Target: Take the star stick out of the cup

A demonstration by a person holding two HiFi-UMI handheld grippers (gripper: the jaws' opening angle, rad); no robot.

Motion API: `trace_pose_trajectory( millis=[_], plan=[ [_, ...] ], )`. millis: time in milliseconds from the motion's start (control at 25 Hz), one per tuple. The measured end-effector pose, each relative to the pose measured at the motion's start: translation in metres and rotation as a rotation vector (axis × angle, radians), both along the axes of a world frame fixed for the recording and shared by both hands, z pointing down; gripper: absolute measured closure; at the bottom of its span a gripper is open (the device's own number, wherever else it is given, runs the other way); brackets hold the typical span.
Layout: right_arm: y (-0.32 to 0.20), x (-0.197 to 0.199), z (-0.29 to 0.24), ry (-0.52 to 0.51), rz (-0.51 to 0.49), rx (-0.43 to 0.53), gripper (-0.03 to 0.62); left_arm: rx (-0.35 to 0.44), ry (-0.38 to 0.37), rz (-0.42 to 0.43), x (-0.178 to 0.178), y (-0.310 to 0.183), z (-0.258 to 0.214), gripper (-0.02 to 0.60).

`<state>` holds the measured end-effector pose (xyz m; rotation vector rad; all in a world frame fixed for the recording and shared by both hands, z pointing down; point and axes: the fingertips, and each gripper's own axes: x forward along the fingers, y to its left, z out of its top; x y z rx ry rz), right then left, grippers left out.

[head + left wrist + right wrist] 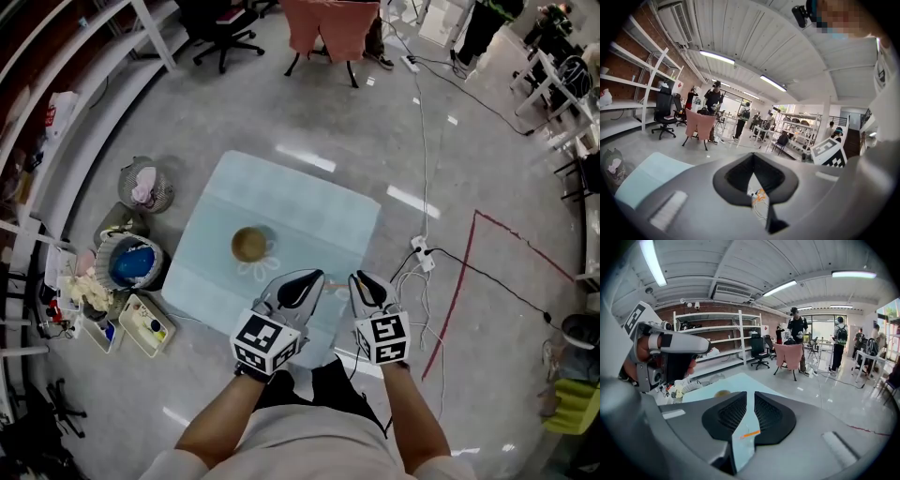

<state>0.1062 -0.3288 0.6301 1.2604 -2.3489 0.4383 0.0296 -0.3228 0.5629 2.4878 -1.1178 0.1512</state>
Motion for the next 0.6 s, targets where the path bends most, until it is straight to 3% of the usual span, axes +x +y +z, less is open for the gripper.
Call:
trace_pose_trajectory(
  millis=[600],
  plan=[
    [0.027,-0.004,-0.101,-0.106,0.140,0.186,0.559,0.078,0.034,0.113,0.006,0.035,-0.052,0.577]
  ],
)
